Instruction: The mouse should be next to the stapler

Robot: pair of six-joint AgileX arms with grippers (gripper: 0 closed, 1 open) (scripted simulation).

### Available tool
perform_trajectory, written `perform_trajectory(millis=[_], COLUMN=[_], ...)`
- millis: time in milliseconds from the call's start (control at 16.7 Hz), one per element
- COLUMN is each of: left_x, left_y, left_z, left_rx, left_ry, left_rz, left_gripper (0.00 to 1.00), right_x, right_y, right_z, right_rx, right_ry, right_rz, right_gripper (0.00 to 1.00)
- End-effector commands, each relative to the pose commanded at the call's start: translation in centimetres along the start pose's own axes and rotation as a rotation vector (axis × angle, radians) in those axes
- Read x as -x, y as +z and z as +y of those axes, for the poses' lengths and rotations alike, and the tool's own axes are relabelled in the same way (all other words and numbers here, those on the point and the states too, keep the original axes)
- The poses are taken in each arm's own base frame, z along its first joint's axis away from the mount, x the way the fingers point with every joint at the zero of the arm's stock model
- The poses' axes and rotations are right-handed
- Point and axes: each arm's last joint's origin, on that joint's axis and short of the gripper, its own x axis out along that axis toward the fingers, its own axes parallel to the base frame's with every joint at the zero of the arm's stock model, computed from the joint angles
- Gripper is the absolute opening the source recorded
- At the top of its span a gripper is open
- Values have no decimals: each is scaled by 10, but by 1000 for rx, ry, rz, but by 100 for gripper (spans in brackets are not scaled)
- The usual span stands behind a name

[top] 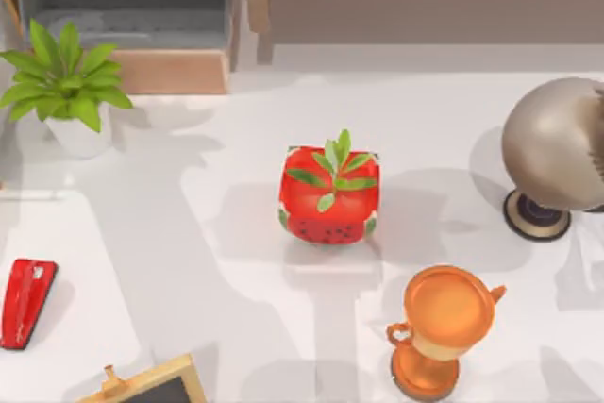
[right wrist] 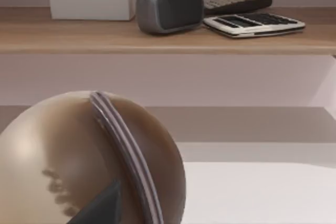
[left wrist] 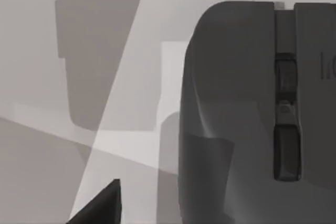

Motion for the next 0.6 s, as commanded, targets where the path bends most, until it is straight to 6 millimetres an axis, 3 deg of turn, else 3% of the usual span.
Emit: perform_trajectory(millis=[600], left_x=[-11], left_y=[0], left_z=[5], left_rx=[1], left_ry=[1], left_rz=[0], left_gripper=[100], right_x=[0], right_y=[0], right_z=[0], right_rx=[0], right_ry=[0], right_rz=[0], right_gripper=[100])
